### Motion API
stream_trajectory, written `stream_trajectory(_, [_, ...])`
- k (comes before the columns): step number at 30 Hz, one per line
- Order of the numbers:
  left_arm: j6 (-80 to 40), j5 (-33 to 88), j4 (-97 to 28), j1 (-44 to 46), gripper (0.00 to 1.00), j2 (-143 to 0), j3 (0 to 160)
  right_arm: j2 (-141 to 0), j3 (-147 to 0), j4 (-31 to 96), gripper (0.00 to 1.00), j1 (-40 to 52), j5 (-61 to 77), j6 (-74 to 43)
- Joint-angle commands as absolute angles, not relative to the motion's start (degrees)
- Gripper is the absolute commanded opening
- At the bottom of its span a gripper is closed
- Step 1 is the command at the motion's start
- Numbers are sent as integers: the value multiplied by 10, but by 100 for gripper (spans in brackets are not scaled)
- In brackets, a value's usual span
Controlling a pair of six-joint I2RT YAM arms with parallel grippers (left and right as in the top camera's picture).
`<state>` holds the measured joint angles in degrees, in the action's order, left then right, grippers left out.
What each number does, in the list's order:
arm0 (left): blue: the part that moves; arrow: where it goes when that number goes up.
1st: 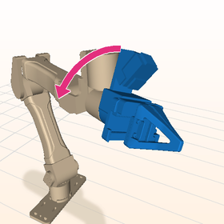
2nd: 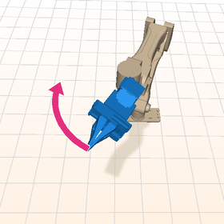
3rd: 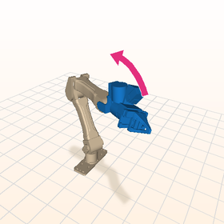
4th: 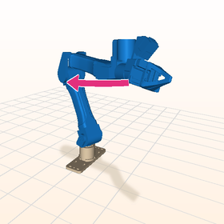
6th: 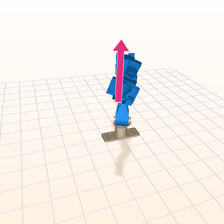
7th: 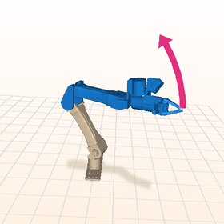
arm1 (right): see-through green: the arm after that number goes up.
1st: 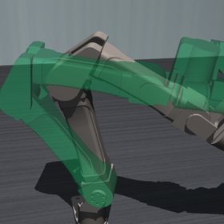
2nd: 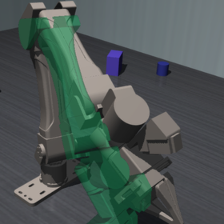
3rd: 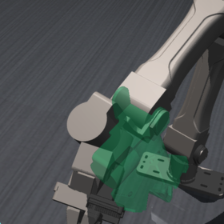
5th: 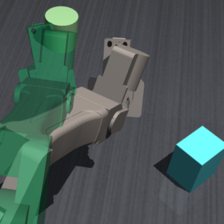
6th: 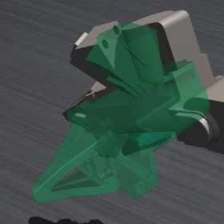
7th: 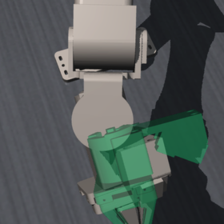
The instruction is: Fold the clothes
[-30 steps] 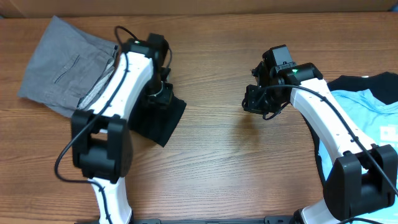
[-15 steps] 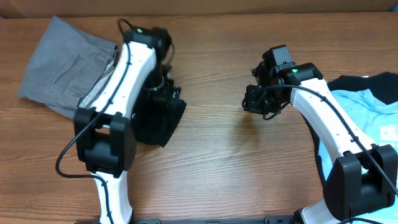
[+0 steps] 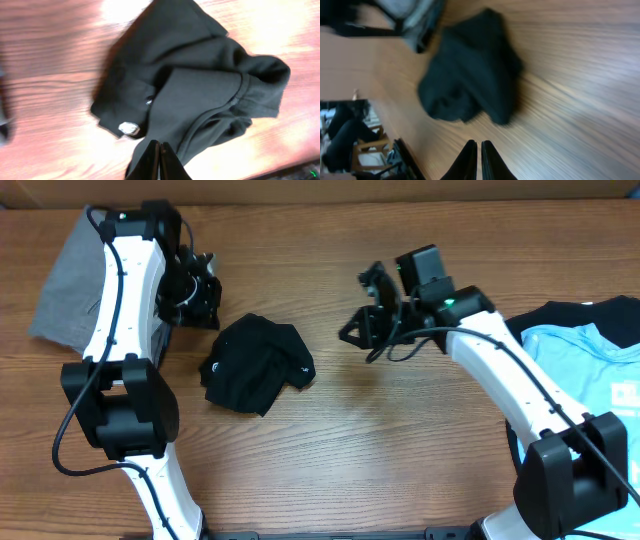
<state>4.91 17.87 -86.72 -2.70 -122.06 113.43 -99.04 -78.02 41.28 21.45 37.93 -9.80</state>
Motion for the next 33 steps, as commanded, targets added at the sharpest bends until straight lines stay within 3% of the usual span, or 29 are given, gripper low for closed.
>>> stream_trajectory(1, [132, 314, -835, -17, 6, -1225, 1056, -984, -791, 359, 8, 254, 405, -117])
stream_trajectory(7, [126, 319, -749, -11, 4, -1225, 920, -992, -791, 317, 5, 307, 323, -140])
stream_trajectory(14, [180, 566, -704, 9, 4, -1225, 839, -991, -791, 355, 4, 283, 264, -170])
stream_trajectory(17, [217, 617, -725, 29, 6, -1225, 840, -991, -791, 370, 4, 258, 264, -170])
stream_trajectory(22, [250, 624, -766, 52, 15, -1225, 851, -991, -791, 394, 5, 243, 266, -165])
stream_trajectory(26, [256, 625, -805, 43, 27, -1224, 890, -991, -791, 400, 8, 244, 271, -163])
stream_trajectory(31, [273, 617, -877, 9, 29, -1223, 987, -991, -791, 398, 8, 247, 270, -164])
stream_trajectory(33, [270, 571, -893, -4, 24, -1223, 1025, -991, -791, 394, 12, 247, 271, -166])
